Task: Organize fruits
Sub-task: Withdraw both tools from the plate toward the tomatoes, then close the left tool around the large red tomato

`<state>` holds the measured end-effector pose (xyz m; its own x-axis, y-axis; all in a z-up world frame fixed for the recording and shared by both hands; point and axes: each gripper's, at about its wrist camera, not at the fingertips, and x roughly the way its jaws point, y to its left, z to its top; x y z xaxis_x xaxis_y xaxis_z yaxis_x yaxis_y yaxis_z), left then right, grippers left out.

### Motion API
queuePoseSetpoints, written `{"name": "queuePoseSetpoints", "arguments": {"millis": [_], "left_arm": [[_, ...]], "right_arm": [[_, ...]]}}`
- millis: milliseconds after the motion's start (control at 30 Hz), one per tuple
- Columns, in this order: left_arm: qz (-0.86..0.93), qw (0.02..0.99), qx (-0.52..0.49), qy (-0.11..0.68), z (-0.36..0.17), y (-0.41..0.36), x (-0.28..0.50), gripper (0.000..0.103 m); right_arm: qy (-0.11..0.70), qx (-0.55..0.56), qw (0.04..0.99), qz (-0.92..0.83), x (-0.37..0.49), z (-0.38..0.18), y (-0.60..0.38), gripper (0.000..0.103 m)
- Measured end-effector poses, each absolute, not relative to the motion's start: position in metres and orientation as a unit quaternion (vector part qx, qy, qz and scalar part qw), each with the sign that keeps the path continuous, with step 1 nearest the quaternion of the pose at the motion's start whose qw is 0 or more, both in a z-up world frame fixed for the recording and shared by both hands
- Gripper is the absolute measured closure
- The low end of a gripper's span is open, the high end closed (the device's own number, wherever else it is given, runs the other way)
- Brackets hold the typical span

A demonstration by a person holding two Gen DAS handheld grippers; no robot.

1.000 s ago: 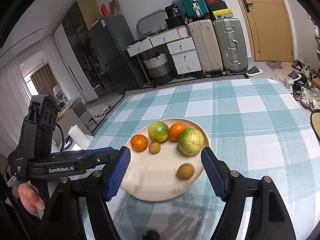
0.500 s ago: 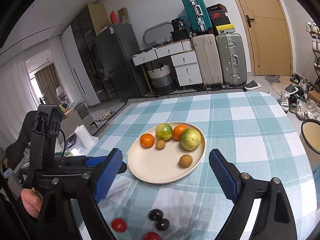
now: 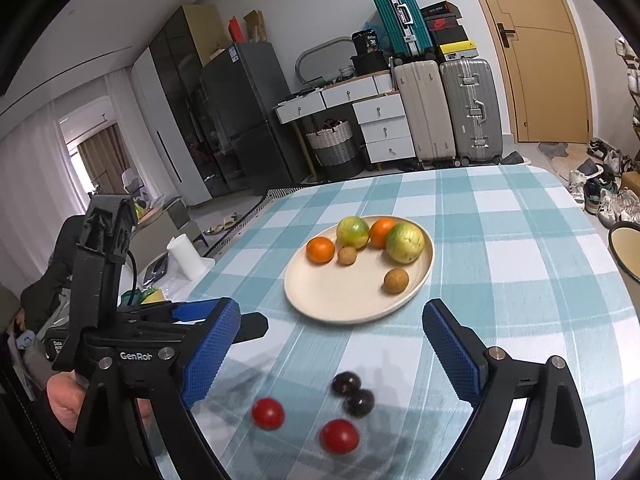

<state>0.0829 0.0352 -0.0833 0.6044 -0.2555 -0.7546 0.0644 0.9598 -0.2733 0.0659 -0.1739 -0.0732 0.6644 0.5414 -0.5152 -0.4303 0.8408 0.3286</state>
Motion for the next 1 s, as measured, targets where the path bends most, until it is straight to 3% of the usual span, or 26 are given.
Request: {"name": "queuePoseSetpoints", "arguments": {"millis": [733, 1000], "left_arm": [[-0.111, 0.867, -0.102, 0.474, -0.126, 0.029, 0.046, 0.012], [-0.135, 0.865, -0.073, 0.478, -0.131, 0.013, 0.047, 0.022]], "right_arm": [[0.325, 0.085, 0.908, 0.252, 0.020, -0.100, -0.181, 0.003], [0.337, 0.081, 0.906, 0.243, 0.014, -0.110, -0.182, 0.003]]}}
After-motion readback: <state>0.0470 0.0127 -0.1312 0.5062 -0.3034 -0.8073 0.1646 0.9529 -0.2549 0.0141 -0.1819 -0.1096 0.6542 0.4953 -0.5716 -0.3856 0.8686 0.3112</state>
